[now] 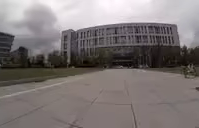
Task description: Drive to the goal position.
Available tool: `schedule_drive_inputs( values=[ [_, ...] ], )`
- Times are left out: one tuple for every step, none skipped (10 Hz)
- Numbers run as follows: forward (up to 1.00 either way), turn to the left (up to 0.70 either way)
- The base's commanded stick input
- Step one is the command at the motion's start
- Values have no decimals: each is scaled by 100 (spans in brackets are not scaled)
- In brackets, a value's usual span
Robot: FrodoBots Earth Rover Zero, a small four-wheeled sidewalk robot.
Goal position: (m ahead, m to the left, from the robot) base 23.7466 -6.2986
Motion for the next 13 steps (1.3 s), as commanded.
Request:
schedule_drive_inputs(
  values=[
    [70,0],
    [70,0],
    [70,0],
    [70,0],
    [70,0],
    [70,0],
    [70,0],
    [70,0],
    [70,0],
    [70,0],
    [70,0],
    [70,0],
    [70,0]
  ],
)
